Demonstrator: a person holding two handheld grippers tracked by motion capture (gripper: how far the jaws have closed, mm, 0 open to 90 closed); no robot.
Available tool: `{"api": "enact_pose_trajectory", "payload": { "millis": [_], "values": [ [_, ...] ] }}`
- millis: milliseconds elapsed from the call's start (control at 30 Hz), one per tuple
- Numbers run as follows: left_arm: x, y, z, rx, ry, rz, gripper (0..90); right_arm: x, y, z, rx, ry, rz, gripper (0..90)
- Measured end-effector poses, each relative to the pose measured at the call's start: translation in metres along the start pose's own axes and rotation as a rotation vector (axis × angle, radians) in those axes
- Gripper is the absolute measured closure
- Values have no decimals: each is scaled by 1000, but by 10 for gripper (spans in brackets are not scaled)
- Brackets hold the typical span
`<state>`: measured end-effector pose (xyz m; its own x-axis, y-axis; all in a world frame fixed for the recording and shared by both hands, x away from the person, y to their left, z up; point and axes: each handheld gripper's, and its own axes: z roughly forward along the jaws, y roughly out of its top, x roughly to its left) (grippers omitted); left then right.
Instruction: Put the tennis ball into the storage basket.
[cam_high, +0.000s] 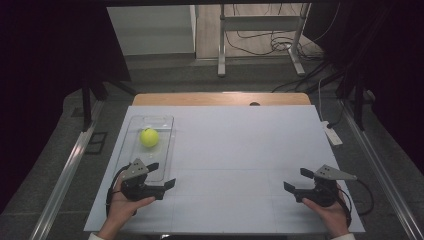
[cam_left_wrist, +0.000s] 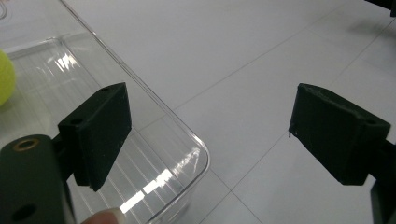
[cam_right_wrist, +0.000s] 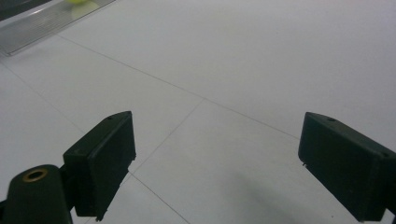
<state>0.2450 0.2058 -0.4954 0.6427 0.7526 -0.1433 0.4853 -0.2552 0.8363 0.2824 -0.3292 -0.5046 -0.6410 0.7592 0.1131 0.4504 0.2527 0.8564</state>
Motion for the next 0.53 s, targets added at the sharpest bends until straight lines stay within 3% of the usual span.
{"api": "enact_pose_trajectory", "payload": {
  "millis": [533],
  "values": [
    [2,2,2,-6,5,-3,133,-1,1,1,-9,19,1,107]
  ]
}}
